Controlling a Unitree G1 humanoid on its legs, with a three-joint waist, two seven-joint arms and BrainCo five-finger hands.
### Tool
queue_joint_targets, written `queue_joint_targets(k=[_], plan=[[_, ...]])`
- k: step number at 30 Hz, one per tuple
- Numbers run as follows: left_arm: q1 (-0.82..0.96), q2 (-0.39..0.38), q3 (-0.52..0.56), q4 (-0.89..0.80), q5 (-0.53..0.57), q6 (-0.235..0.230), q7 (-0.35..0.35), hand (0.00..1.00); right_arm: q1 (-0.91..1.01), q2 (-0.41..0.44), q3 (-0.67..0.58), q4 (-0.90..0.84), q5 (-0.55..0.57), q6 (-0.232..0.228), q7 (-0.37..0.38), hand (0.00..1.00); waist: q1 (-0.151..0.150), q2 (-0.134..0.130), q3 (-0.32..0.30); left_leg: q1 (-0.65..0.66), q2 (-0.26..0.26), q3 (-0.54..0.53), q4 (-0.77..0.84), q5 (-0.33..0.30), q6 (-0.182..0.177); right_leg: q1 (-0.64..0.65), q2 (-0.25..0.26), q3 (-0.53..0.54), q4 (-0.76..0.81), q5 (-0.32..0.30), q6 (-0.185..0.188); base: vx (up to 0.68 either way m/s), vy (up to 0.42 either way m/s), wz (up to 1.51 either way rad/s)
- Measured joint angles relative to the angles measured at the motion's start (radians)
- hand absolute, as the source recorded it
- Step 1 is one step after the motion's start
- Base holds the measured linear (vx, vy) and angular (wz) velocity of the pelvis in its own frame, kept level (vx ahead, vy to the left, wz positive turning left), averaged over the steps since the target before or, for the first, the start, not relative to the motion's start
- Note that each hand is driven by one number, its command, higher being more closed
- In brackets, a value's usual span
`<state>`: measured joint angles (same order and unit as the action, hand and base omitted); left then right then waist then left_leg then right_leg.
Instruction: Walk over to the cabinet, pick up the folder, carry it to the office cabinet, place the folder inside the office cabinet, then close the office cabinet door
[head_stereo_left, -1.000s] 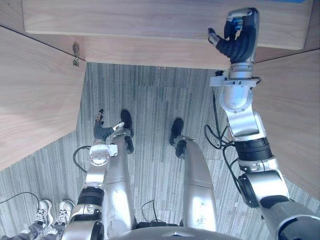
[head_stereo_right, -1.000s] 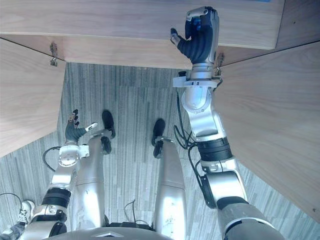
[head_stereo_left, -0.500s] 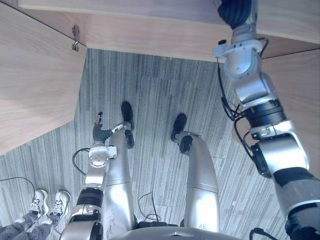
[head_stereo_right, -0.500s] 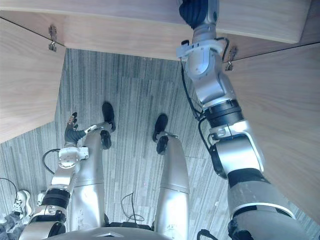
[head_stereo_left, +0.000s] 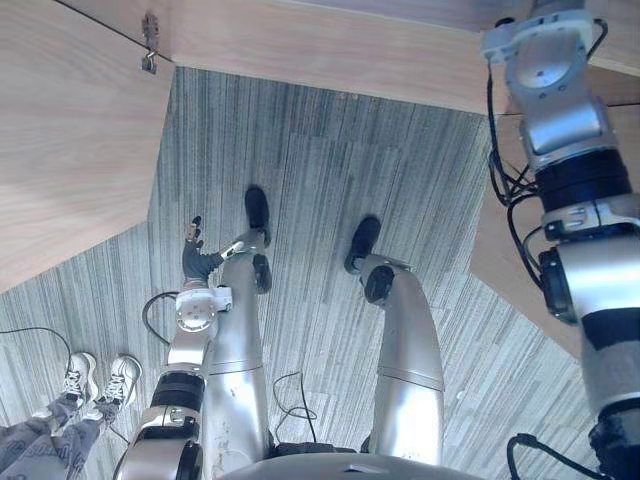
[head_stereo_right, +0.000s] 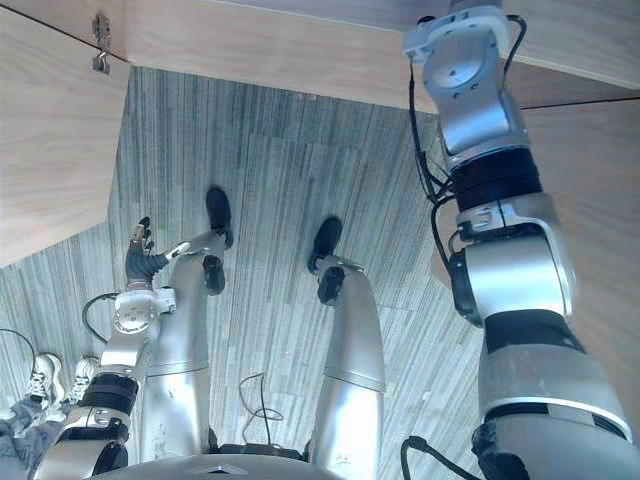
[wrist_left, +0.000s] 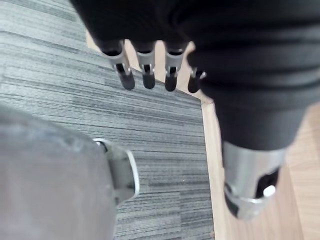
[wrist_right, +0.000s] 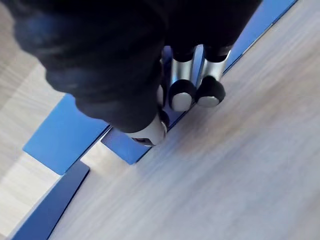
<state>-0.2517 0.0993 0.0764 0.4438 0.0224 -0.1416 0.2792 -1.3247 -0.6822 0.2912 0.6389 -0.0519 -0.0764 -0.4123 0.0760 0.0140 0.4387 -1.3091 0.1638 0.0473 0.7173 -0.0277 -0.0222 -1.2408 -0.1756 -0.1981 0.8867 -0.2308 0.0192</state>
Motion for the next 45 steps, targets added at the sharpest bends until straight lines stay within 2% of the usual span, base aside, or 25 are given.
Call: queue_joint_targets(k=[16, 21, 23, 27, 30, 34, 37, 39, 41, 45], plan=[[0.0, -0.013, 0.004, 0.0, -0.022, 0.005, 0.0, 0.0, -0.119, -0.001, -0.005, 0.169, 0.246, 0.015, 0.033, 1.0, -0.003, 0.0, 0.0, 0.027, -0.012, -0.007, -0.078, 0.061, -0.009, 0.012, -0.007, -0.02, -0.031, 0.021, -0.016, -0.01, -0.009, 0.04], [0.0, -0.028, 0.009, 0.0, -0.041, 0.012, -0.001, 0.0, -0.063, 0.013, -0.125, 0.123, 0.34, 0.013, 0.032, 1.0, -0.008, -0.002, 0.001, 0.052, -0.003, -0.006, -0.072, 0.06, -0.007, 0.041, 0.003, -0.019, -0.041, 0.029, -0.014, -0.03, -0.014, -0.06], [0.0, -0.031, 0.023, 0.0, -0.041, 0.023, -0.001, 0.0, 0.078, 0.065, -0.228, -0.033, 0.406, 0.0, 0.024, 1.0, -0.013, -0.006, 0.004, 0.075, 0.009, -0.003, -0.044, 0.042, -0.006, 0.069, 0.011, -0.014, -0.034, 0.027, -0.012, -0.03, -0.032, -0.13], [0.001, -0.033, 0.038, -0.001, -0.039, 0.044, -0.002, 0.0, 0.349, 0.161, -0.281, -0.359, 0.441, -0.038, 0.013, 1.0, -0.027, -0.016, 0.009, 0.105, 0.034, 0.007, 0.042, -0.022, -0.006, 0.101, 0.025, 0.014, 0.015, -0.007, -0.001, -0.04, -0.04, -0.24], [0.0, -0.031, 0.04, -0.001, -0.035, 0.056, -0.005, 0.0, 0.537, 0.233, -0.315, -0.568, 0.435, -0.055, 0.01, 1.0, -0.048, -0.02, 0.011, 0.154, 0.041, 0.012, 0.096, -0.064, -0.01, 0.152, 0.027, 0.03, 0.048, -0.028, 0.002, -0.02, -0.022, -0.09], [0.004, -0.031, 0.043, 0.002, 0.01, 0.077, -0.027, 0.0, 0.739, 0.311, -0.352, -0.839, 0.324, -0.085, 0.01, 1.0, -0.052, -0.028, 0.009, 0.237, 0.057, 0.035, 0.131, -0.104, -0.011, 0.226, 0.038, 0.052, 0.062, -0.045, 0.007, -0.02, -0.019, -0.14], [0.015, -0.033, 0.05, 0.013, 0.037, 0.084, -0.042, 0.0, 0.853, 0.376, -0.326, -0.958, 0.241, -0.119, 0.023, 1.0, -0.056, -0.034, 0.004, 0.337, 0.073, 0.05, 0.148, -0.148, -0.011, 0.325, 0.044, 0.057, 0.046, -0.057, 0.011, 0.0, 0.0, -0.23], [0.037, -0.034, 0.062, 0.025, 0.055, 0.084, -0.047, 0.0, 0.917, 0.416, -0.267, -1.003, 0.236, -0.136, 0.046, 1.0, -0.059, -0.062, -0.026, 0.409, 0.08, 0.074, 0.132, -0.165, -0.009, 0.382, 0.048, 0.073, 0.021, -0.057, 0.016, 0.04, 0.018, -0.32], [0.082, -0.051, 0.07, 0.068, 0.072, 0.085, -0.056, 0.0, 1.017, 0.458, -0.163, -1.05, 0.207, -0.159, 0.105, 1.0, -0.061, -0.072, -0.074, 0.505, 0.103, 0.101, 0.11, -0.192, -0.008, 0.48, 0.061, 0.072, -0.05, -0.05, 0.021, 0.13, 0.071, -0.41], [0.164, -0.088, 0.067, 0.144, 0.103, 0.087, -0.073, 0.0, 1.171, 0.499, -0.03, -1.06, 0.16, -0.169, 0.193, 1.0, -0.072, -0.078, -0.157, 0.66, 0.105, 0.153, 0.036, -0.205, 0.002, 0.633, 0.062, 0.074, -0.173, -0.013, 0.04, 0.16, 0.097, -0.24]])
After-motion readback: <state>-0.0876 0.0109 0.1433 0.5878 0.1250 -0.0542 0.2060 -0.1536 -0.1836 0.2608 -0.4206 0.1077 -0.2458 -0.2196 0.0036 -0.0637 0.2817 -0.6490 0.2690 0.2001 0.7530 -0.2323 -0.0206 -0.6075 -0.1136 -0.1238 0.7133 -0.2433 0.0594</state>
